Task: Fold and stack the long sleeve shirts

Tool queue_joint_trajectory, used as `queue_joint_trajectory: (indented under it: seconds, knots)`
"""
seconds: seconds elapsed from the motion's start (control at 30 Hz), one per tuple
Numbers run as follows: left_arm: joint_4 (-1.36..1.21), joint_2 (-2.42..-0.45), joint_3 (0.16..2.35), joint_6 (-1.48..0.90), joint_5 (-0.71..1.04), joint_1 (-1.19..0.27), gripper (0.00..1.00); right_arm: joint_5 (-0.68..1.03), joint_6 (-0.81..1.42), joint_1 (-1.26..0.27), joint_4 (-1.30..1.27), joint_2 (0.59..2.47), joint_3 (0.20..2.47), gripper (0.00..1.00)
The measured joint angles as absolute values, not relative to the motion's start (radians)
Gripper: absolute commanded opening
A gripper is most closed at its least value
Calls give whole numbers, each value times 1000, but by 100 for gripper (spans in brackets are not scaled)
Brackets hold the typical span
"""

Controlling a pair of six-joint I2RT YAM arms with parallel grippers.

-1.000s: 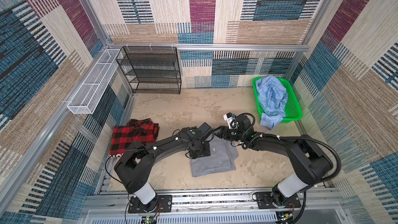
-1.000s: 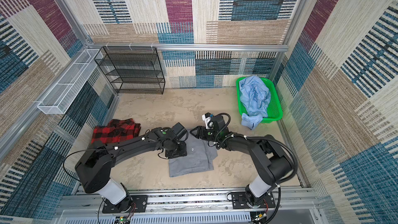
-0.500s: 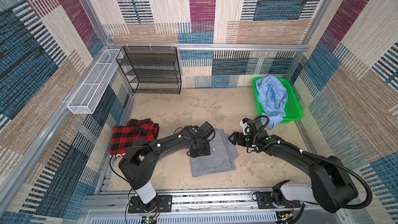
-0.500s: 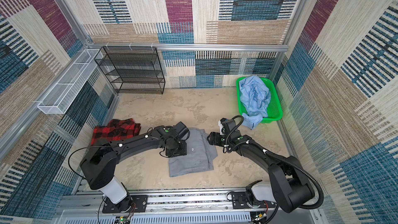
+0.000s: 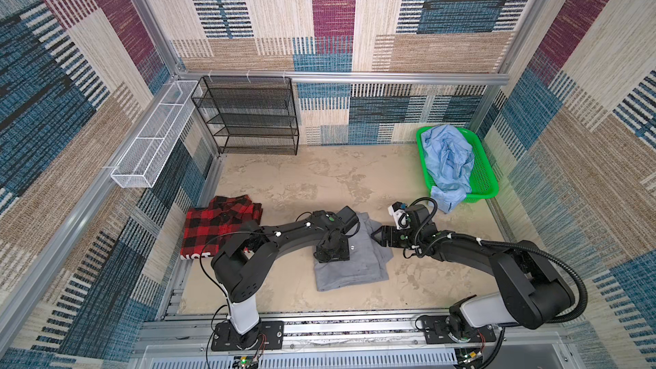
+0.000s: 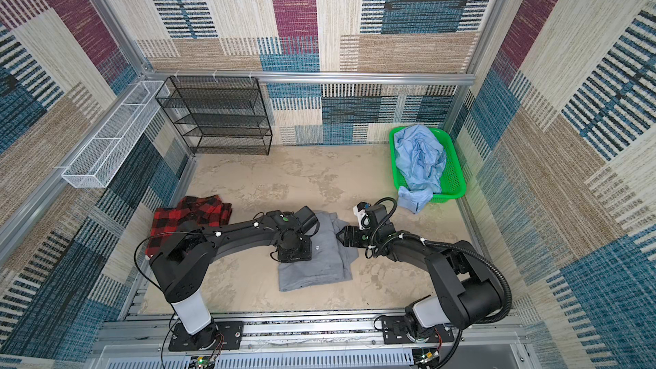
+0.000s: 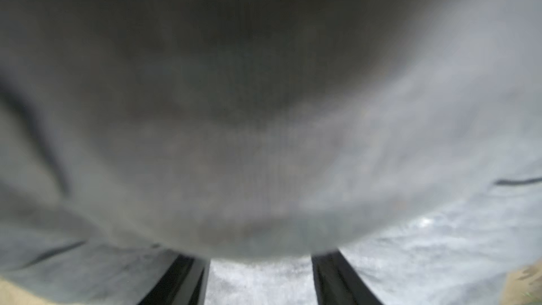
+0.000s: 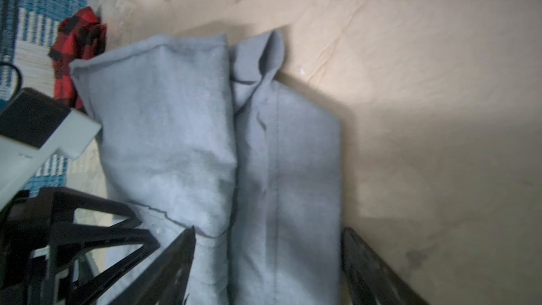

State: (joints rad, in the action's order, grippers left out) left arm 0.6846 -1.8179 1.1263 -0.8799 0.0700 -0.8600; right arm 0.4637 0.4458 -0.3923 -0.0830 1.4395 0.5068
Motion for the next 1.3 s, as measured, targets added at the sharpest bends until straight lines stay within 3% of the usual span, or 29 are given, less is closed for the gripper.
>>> queue_joint_trajectory:
  seconds: [0.27,0.43,0.5,0.6,0.83,0.87,1.0,1.17,1.3]
  knots:
    - [685,-1828,1129,-887,33,-883,57,621,480,-392,-230,1478,450,73]
    - [684,-1835,1130,-891,9,-900,57,684,523,-398,-295,1505,428,63]
    - [684,-1835,1130,-892,5,-904,57,688,533,-404,-290,1509,434,53]
    - [684,-1835,1130,-894,4,-904,57,689,542,-406,-286,1542,461,45]
    - [685,-1837,1131,-894,-1,-907,57,695,557,-447,-316,1608,503,50]
    - [685,-1837,1131,-894,-1,-908,57,694,558,-460,-316,1616,514,47]
    - [685,-1837,1131,-894,-2,-908,57,677,570,-495,-324,1621,529,18]
    - [681,-1822,1126,-893,-6,-909,57,624,575,-506,-281,1592,540,2]
    - [657,-1771,1116,-890,37,-903,58,567,570,-505,-216,1562,551,0]
